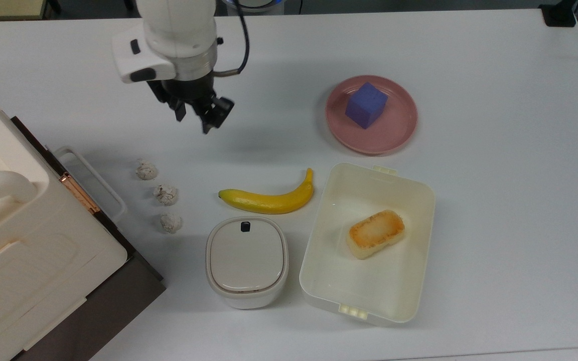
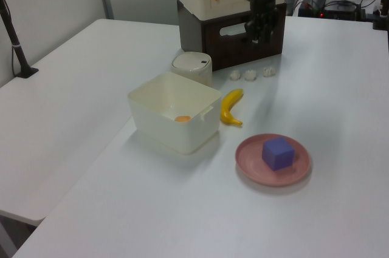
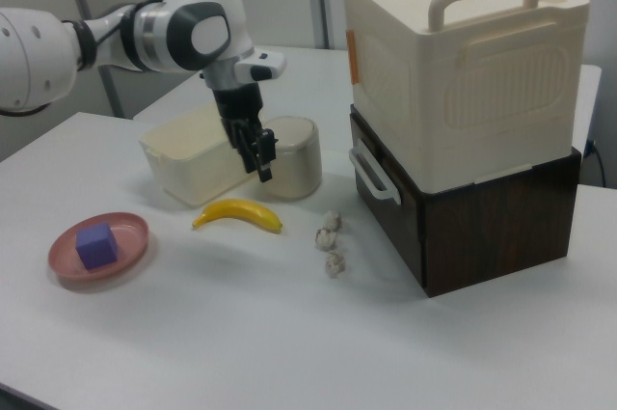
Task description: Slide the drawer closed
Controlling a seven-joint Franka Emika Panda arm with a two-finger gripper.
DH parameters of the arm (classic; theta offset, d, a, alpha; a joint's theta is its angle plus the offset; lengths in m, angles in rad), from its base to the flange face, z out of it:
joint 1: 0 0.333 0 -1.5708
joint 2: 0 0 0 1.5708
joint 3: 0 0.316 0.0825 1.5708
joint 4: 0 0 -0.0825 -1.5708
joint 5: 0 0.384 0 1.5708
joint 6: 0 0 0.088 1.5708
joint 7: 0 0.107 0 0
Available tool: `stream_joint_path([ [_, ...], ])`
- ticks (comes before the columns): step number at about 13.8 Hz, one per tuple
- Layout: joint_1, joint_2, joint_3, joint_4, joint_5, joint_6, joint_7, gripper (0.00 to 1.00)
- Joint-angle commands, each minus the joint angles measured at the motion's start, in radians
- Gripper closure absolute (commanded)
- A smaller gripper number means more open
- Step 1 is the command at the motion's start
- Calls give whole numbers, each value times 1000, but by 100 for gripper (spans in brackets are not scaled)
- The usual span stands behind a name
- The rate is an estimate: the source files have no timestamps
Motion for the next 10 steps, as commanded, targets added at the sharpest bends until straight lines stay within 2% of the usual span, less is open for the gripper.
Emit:
stream_joint_path([
  [1, 3, -28, 19, -9, 15, -81, -247, 0],
  [3, 1, -33, 19, -5, 9, -87, -316, 0],
  [10, -10, -62, 8, 0, -2, -90, -341, 0],
])
